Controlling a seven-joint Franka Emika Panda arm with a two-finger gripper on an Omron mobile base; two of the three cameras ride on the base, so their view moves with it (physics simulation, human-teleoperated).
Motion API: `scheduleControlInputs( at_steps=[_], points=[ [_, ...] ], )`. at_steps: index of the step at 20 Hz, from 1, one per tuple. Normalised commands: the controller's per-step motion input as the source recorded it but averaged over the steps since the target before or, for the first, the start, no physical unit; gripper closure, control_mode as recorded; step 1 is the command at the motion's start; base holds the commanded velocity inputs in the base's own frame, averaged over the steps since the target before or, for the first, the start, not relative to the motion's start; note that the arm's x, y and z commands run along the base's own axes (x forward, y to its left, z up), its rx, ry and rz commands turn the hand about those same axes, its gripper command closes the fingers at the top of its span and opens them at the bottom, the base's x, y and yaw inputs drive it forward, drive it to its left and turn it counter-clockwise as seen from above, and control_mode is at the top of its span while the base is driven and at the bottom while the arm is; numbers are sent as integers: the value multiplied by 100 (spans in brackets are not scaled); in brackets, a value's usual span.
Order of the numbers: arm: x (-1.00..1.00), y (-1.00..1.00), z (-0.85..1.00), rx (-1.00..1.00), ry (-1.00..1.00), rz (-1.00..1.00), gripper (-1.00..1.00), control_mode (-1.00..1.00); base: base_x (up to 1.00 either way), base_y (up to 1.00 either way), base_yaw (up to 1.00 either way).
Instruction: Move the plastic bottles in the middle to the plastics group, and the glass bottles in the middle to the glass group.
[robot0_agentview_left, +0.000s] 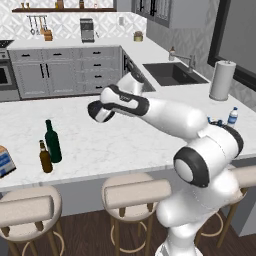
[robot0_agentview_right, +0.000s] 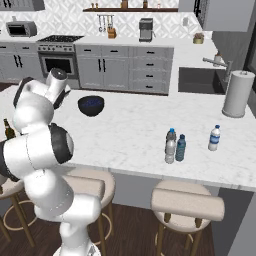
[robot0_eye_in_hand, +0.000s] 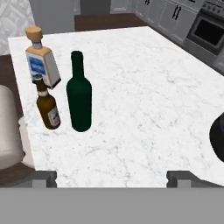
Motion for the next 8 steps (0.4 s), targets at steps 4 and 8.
scheduleControlInputs(
  at_steps=[4,8],
  points=[
    [-34,-56,9,0,2,-18,-100,-100,0,0,0],
    [-44,-46,6,0,0,-20,-100,-100,0,0,0]
  ],
)
